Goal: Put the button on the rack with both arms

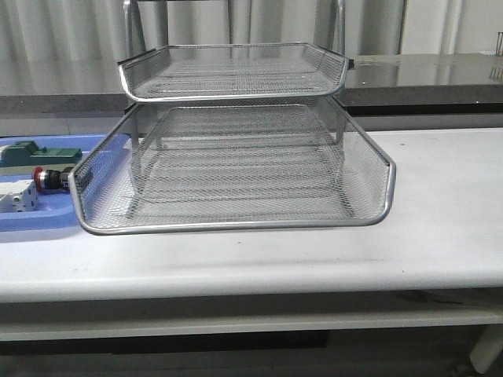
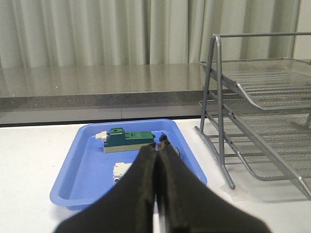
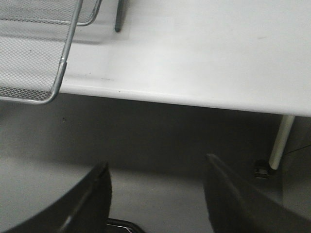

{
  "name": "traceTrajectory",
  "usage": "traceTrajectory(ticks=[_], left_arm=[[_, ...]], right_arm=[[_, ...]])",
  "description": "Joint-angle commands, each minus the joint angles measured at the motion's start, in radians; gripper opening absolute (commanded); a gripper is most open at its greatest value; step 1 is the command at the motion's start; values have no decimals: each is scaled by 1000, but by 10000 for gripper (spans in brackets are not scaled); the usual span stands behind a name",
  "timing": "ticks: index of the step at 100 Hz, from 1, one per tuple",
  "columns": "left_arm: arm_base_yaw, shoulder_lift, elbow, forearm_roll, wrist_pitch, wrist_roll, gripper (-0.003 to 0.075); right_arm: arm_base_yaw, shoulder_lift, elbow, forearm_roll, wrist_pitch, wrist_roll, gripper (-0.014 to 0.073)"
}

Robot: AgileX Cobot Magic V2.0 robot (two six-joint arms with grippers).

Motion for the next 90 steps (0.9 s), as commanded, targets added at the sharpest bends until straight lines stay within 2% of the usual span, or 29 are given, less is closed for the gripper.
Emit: traceTrajectory(ticks=[1,43,52,76,79,90], left_arm=[[-6,-32,56,-8,-87,-5,-21],[-6,-32,56,-8,-87,-5,-21],[-6,-32,56,-8,-87,-5,-21],[-6,-32,56,-8,-87,-5,-21],[-6,-32,56,-8,-87,-5,-21],[-6,-32,56,-8,-87,-5,-21]], right_arm=[[-7,-60,-37,-53,-4,22,435],[-7,-276,-37,-69,81,22,423],[-7,-287,-37,-71,86,22,336],[-7,-287,-36,-71,109,22,-52],[-7,-287,-36,-70,109,22,-73],[-7,-287,-36,-70,108,22,-68]])
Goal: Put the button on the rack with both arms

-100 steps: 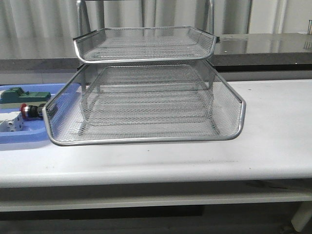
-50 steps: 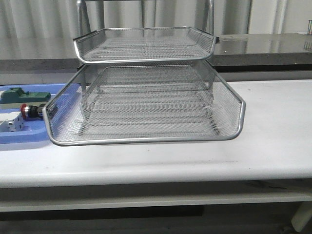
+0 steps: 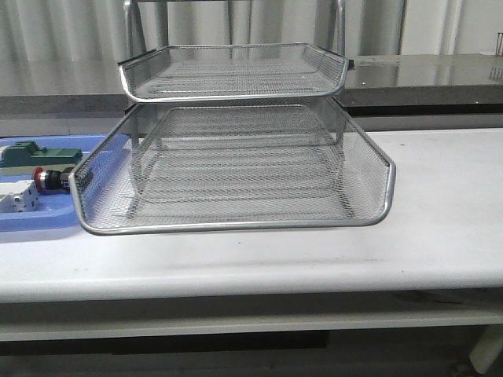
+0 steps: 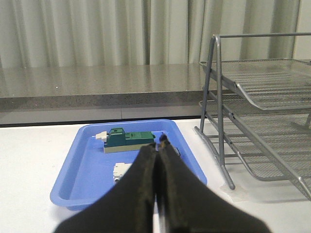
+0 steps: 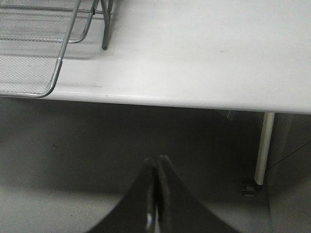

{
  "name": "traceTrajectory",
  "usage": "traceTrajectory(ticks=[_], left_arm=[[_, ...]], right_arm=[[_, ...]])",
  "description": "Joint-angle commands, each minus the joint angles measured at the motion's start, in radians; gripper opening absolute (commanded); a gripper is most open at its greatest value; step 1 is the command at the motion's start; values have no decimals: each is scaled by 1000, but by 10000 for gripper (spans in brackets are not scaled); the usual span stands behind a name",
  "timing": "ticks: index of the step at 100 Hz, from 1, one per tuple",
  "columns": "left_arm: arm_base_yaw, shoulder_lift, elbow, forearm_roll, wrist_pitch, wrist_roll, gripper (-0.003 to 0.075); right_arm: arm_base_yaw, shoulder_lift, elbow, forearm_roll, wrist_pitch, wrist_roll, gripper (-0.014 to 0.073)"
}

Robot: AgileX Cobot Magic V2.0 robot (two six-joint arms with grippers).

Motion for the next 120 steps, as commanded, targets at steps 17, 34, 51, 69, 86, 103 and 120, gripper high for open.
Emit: traceTrajectory(ticks=[17,34,51,69,86,103,120], left_arm=[[-6,-32,56,-8,-87,-5,-21],[-6,-32,56,-8,-87,-5,-21],[-6,-32,56,-8,-87,-5,-21],[-6,-32,56,-8,-87,-5,-21],[-6,-32,56,-8,-87,-5,-21],[-6,-32,56,-8,-87,-5,-21],[-6,-32,51,-26,-126,-5,-21]], right_arm=[[-7,9,-30,-17,-57,1,-68],[-7,9,-30,-17,-57,1,-68],[-7,9,-30,-17,-57,1,-68],[-7,9,-30,-17,-57,1,-68],[-7,9,-30,-17,-57,1,-68],[-7,9,-30,-17,-57,1,-68],[-7,9,-30,-17,-57,1,-68]])
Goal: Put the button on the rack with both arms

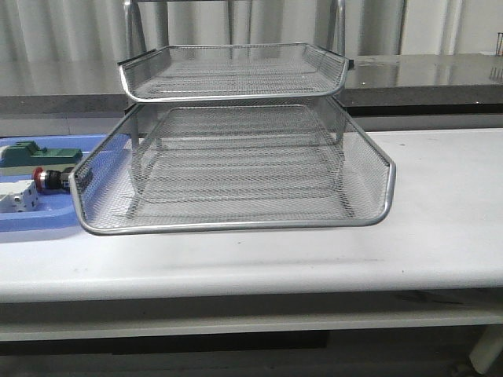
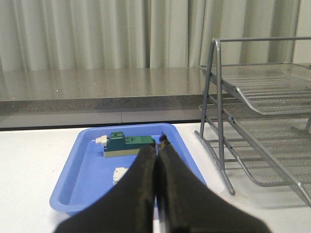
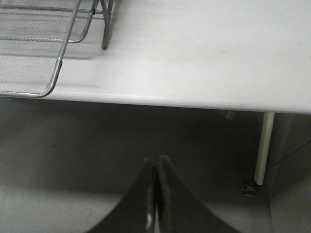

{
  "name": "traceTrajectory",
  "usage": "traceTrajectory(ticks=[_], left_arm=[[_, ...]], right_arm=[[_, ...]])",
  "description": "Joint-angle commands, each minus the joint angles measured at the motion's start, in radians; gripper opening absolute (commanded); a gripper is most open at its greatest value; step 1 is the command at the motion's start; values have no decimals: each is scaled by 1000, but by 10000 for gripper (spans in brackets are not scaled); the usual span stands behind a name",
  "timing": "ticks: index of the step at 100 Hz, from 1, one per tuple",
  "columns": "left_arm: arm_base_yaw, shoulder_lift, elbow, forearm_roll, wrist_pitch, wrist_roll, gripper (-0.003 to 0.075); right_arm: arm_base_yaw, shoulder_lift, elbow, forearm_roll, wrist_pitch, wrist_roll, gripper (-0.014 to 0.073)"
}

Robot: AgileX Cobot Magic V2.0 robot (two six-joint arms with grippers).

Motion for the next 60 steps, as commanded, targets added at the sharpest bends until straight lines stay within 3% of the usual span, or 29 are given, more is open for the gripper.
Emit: traceTrajectory(ticks=[1,32,60], left_arm=[[-6,-32,48,-27,-104,-5,-21],[-6,47,-67,-297,-22,-6,-21],[-2,350,-355,-278,191,-6,-21]], right_arm=[[-7,9,-30,-17,-57,1,-68],[-7,9,-30,-17,-57,1,-68],[-7,9,-30,-17,-57,1,-68]])
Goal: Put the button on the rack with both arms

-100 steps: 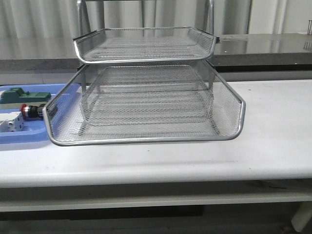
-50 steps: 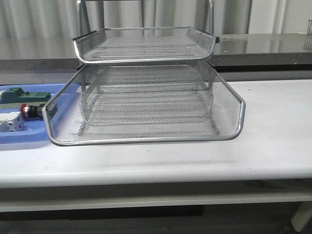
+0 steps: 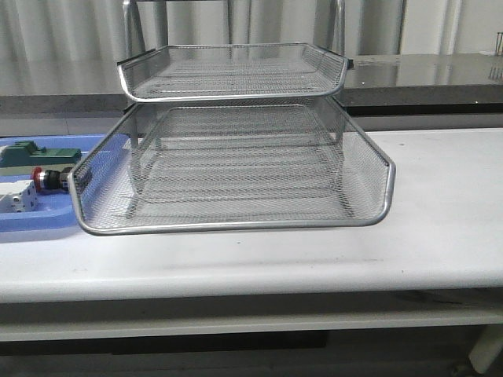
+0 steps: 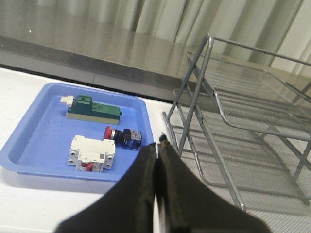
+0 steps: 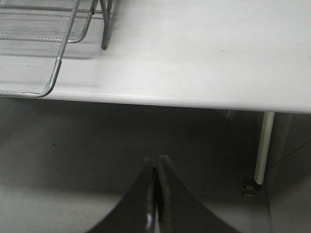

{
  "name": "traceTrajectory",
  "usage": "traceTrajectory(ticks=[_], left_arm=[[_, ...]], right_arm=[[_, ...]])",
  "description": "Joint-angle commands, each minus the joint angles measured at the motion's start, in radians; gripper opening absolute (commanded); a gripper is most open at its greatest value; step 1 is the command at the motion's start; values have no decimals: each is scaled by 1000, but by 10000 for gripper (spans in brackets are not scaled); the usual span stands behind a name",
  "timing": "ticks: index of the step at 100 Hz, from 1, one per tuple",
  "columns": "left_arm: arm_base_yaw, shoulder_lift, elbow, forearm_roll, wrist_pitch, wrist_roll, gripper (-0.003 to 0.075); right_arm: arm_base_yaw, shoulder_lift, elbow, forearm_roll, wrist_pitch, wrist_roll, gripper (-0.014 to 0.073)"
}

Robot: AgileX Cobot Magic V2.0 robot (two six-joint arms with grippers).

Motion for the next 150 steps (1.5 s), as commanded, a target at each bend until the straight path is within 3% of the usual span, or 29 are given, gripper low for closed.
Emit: traceTrajectory(ticks=[1,37,66,88,95,102,114,124,130,150], left_arm=[[-2,127,-141,18,25,-6,-21],[-2,610,-568,230,352,-4,-21],[-2,866,-742,257,503,128,-21],[-2,981,-824,258,627,129,-13],[-2,1003,-842,258,658,160,40],[-2,1013,-851,258,675,182,153],[-2,1015,-855,259,685,211,479],[-2,1015,-855,259,685,211,672],[-2,1015,-855,259,683,211,705],[-2,1019,-855,218,687,206,654]], right_arm=[[-7,9,-30,-17,-58,1,-68],[-7,9,-30,-17,-58,1,-68],[-7,9,-30,-17,-58,1,-68],[-7,9,-30,-17,-58,1,-68],[-7,9,-30,-17,-58,1,-68],[-7,9,-30,-17,-58,1,-68],[-7,9,-30,-17,-58,1,-68],[-7,9,-30,-17,-58,1,-68],[-7,9,-30,-17,-58,1,-68],[-7,9,-30,-17,-58,1,-68]])
